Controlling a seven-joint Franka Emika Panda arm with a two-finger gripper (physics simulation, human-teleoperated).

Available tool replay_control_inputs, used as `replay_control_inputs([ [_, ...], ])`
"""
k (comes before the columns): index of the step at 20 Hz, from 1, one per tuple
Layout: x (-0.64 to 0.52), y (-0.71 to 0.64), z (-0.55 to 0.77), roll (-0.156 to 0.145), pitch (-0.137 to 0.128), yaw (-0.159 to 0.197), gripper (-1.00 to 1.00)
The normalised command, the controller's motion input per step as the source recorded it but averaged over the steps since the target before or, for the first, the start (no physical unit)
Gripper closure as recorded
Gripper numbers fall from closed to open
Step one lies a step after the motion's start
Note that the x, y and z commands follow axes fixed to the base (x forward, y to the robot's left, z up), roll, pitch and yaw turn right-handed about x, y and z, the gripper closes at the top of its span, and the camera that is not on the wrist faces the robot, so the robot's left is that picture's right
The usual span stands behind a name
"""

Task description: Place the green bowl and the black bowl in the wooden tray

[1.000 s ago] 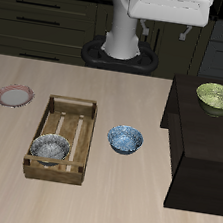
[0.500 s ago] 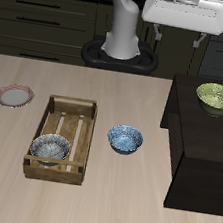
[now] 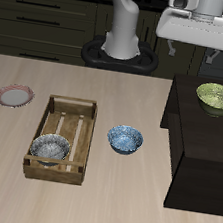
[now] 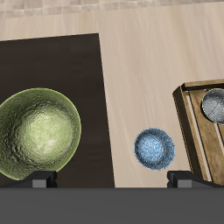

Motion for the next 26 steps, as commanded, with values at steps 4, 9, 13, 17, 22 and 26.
replay_control_inputs([
  [4, 0.02, 0.25, -0.1, 0.003, 0.0, 0.013, -1.0],
  [9, 0.14, 0.23, -0.06, 0.018, 0.002, 0.017, -1.0],
  [13, 0.06, -0.06, -0.11, -0.004, 0.025, 0.006, -1.0],
  [17, 0.03, -0.05, -0.2, -0.014, 0.033, -0.015, -1.0],
  [22, -0.11, 0.14, -0.48, 0.029, 0.089, -0.003, -1.0],
  [26, -0.03, 0.34, -0.55, 0.07, 0.069, 0.052, -1.0],
])
